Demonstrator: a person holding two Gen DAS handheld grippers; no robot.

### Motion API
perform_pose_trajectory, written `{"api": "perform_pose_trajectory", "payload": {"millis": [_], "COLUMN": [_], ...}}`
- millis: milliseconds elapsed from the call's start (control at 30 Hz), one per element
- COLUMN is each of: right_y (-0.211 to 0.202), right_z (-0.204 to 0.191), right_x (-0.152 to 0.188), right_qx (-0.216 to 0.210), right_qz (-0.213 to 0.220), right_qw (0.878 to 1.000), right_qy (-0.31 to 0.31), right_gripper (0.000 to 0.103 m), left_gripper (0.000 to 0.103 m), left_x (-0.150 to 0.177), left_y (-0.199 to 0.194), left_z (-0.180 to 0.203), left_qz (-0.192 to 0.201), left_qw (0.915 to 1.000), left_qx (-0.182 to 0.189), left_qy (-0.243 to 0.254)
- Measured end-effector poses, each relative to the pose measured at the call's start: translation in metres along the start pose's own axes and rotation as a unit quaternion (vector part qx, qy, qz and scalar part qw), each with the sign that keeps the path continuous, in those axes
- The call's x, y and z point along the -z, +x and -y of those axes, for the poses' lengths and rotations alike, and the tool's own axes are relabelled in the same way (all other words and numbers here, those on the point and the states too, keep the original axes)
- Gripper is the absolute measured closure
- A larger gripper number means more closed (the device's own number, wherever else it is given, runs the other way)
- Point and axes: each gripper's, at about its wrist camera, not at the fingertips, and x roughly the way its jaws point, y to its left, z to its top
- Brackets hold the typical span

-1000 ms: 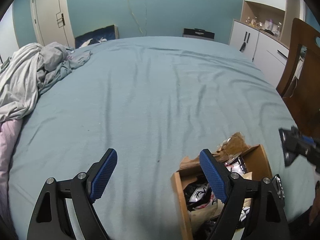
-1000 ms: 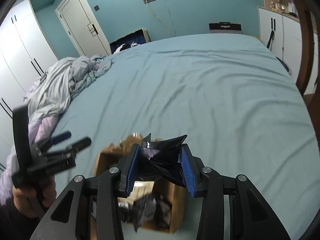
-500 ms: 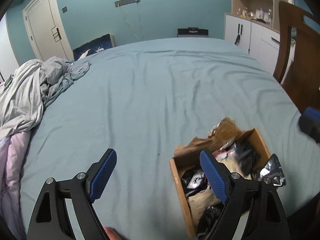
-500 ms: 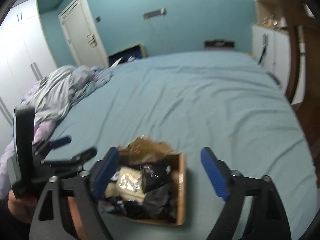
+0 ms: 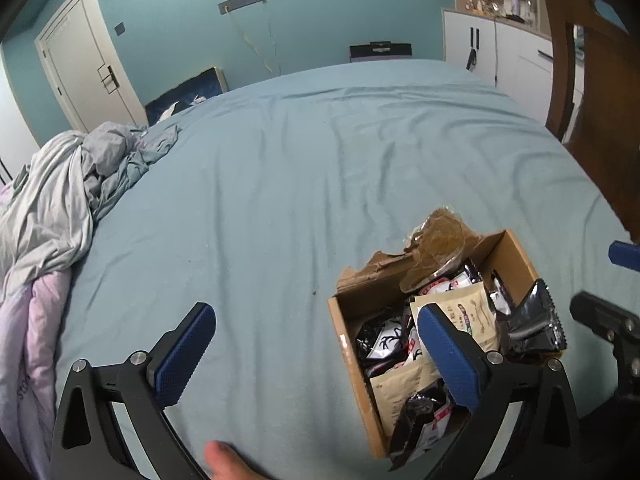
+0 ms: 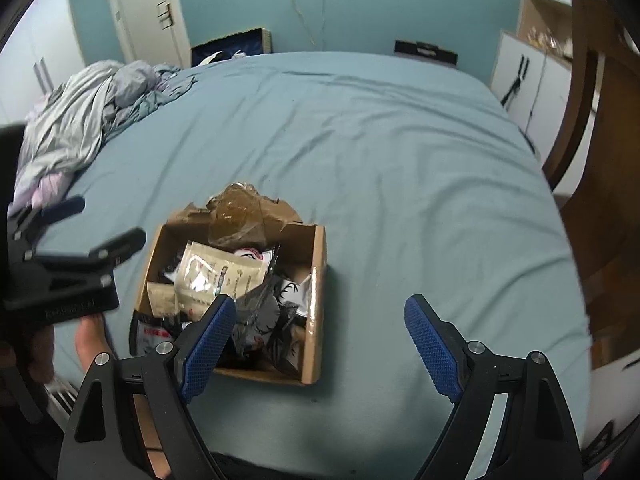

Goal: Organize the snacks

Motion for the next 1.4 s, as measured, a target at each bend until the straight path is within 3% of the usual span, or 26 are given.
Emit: {"api": "perform_pose_trajectory", "payload": {"millis": [133,333,933,1400], "right_y": [0.009,0.022,0.025,0.026], "right_z": [0.011,0.019,-0.002,-0.002], "right_x": [-0.002,-0.003,0.000,0.000], "right_qx": [0.015,0.005,0.031,0.033], "right_qz": [-0.003,-0.022,-0.014,-0.014], "right_qw": [1.000,0.999,0.999,0.999], "right_qy": [0.021,0.041,-0.015,-0.020], "right_gripper": [0.017,0.017,0.017,0.017], "left_gripper": [0.000,0.000,0.000,0.000], "left_x": [-0.001,-0.003,-0.001,-0.002], "left_y": [0.003,0.003,0.008,0.006], "left_z": [0.006,0.009,0.010,0.010], "left_qz": [-0.005,-0.004,-0.021,-0.020], "left_qw": [0.9999,0.9999,0.9993,0.9992], "left_qx": [0.001,0.007,0.029,0.030], "left_qy": [0.009,0.009,0.013,0.014]}}
